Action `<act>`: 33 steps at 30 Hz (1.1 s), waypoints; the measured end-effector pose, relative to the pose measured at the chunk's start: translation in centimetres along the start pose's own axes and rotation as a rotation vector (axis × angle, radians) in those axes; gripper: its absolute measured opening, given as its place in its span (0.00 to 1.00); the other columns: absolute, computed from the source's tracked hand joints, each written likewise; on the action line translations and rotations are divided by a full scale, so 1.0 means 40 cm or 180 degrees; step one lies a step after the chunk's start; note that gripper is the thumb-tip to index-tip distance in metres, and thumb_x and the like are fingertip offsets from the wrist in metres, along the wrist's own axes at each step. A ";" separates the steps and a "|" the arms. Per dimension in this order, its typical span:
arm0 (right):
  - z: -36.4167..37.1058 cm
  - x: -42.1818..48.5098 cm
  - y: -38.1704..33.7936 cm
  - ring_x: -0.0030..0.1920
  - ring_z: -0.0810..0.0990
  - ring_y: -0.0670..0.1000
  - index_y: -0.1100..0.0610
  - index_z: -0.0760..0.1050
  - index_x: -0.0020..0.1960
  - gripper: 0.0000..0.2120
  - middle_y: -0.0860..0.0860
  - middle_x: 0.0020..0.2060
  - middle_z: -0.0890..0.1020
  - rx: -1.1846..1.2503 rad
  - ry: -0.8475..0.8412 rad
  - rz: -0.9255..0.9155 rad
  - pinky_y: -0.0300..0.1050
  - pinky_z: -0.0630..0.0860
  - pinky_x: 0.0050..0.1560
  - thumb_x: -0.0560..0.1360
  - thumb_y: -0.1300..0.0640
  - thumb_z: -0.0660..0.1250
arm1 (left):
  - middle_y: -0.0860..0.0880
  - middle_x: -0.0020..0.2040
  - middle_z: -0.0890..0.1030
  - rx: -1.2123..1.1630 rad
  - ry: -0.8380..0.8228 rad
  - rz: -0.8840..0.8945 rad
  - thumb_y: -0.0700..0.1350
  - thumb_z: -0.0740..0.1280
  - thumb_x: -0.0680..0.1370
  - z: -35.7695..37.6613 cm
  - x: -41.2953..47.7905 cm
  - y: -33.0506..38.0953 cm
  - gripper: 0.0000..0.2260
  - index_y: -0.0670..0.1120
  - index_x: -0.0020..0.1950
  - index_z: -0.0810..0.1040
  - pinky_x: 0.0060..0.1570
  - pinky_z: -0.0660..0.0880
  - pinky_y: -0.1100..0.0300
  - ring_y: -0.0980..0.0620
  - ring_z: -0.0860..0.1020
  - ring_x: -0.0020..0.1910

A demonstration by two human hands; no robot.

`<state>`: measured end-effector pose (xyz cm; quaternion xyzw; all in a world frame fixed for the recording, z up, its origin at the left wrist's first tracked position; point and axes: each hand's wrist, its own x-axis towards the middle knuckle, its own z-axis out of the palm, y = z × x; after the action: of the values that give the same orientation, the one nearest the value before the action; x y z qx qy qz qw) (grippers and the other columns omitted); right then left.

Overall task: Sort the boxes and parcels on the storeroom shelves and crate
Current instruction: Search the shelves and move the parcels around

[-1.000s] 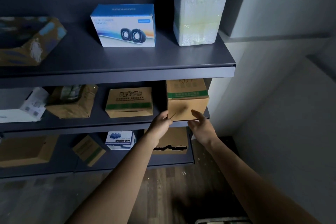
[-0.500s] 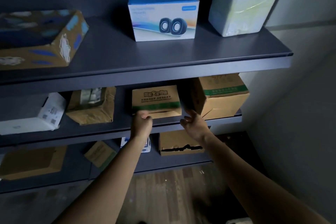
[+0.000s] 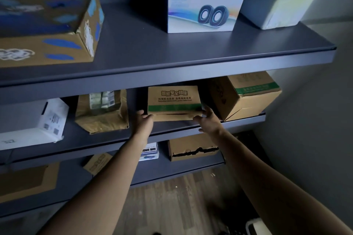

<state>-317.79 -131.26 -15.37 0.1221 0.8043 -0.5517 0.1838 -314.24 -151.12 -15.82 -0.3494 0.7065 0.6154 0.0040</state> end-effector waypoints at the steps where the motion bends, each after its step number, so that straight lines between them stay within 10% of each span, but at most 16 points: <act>1: 0.001 -0.010 -0.002 0.61 0.76 0.62 0.55 0.68 0.68 0.20 0.52 0.54 0.78 0.0137 0.0023 0.0039 0.60 0.76 0.60 0.78 0.60 0.66 | 0.41 0.56 0.78 -0.0051 -0.0060 -0.0015 0.39 0.64 0.78 -0.005 -0.008 -0.002 0.12 0.37 0.61 0.73 0.64 0.72 0.48 0.43 0.77 0.58; 4: -0.003 -0.060 0.001 0.52 0.79 0.59 0.54 0.75 0.55 0.05 0.54 0.49 0.80 0.0171 0.0054 0.0008 0.52 0.78 0.45 0.79 0.56 0.64 | 0.47 0.48 0.77 -0.0071 -0.0153 0.0039 0.40 0.62 0.79 -0.022 -0.041 -0.005 0.03 0.43 0.50 0.75 0.58 0.74 0.51 0.49 0.75 0.49; 9: -0.005 -0.158 0.008 0.43 0.75 0.48 0.56 0.65 0.65 0.18 0.52 0.52 0.76 0.0611 0.0403 0.0241 0.43 0.71 0.36 0.79 0.53 0.66 | 0.50 0.41 0.77 -0.0239 -0.0386 0.0184 0.36 0.64 0.78 -0.054 -0.128 -0.014 0.10 0.48 0.40 0.73 0.48 0.71 0.54 0.54 0.74 0.40; 17: -0.078 -0.304 -0.009 0.50 0.76 0.48 0.55 0.65 0.58 0.15 0.50 0.50 0.76 0.1083 0.0164 0.0270 0.58 0.75 0.55 0.78 0.52 0.67 | 0.44 0.53 0.77 -0.0458 -0.0365 0.0120 0.37 0.65 0.78 -0.117 -0.283 -0.001 0.05 0.42 0.53 0.71 0.53 0.75 0.52 0.45 0.76 0.54; 33: -0.211 -0.500 -0.059 0.59 0.79 0.54 0.59 0.65 0.71 0.34 0.56 0.62 0.77 0.1516 -0.0444 -0.0581 0.49 0.82 0.46 0.71 0.48 0.74 | 0.42 0.68 0.69 0.1750 0.0178 0.1462 0.51 0.66 0.78 -0.004 -0.605 0.091 0.21 0.45 0.70 0.72 0.64 0.65 0.55 0.43 0.65 0.67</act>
<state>-302.05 -124.12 -2.05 0.0506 0.6448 -0.7469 0.1544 -297.69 -139.41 -2.07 -0.1840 0.9056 0.3774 -0.0599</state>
